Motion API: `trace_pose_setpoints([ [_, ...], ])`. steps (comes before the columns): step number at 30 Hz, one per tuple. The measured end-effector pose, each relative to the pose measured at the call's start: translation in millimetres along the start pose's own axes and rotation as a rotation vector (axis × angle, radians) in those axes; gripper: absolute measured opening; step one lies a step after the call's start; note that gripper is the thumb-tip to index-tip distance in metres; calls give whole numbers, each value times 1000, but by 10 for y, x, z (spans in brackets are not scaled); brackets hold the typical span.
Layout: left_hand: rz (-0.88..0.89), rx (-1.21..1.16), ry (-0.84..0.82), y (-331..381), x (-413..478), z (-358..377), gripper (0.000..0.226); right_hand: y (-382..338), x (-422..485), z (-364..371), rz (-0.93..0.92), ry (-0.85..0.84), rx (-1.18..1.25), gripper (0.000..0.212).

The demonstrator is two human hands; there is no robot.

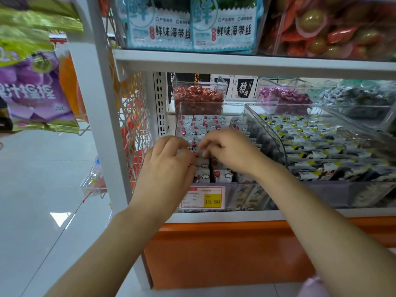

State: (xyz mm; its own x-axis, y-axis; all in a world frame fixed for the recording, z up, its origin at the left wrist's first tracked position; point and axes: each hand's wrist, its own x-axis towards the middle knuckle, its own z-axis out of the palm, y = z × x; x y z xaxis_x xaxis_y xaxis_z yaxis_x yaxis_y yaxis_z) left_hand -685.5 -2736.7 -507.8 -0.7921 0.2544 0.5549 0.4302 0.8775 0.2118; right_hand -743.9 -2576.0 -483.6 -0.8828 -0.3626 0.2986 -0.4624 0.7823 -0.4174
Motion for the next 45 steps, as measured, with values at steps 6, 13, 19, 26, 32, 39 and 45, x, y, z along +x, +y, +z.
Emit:
trace_pose_setpoints([
  [6,-9,-37,24,-58,15,-8,12,42,124,21,-56,80,-258,13],
  [13,-46,-91,66,-88,16,-24,16,-32,131,40,-43,140,-126,9],
  [19,-53,-127,135,-80,23,-89,16,-92,-81,-176,3,465,262,13],
  [26,-141,-351,115,18,33,-108,34,-18,-373,-262,215,632,744,11],
  [32,-344,-793,53,34,61,-111,18,-43,-527,-179,299,484,1278,15],
  [39,-554,-1227,37,-23,66,-169,12,-4,-585,-197,302,361,1373,15],
  [45,-614,-1621,9,16,96,-156,16,-26,-553,-179,481,286,1556,31],
])
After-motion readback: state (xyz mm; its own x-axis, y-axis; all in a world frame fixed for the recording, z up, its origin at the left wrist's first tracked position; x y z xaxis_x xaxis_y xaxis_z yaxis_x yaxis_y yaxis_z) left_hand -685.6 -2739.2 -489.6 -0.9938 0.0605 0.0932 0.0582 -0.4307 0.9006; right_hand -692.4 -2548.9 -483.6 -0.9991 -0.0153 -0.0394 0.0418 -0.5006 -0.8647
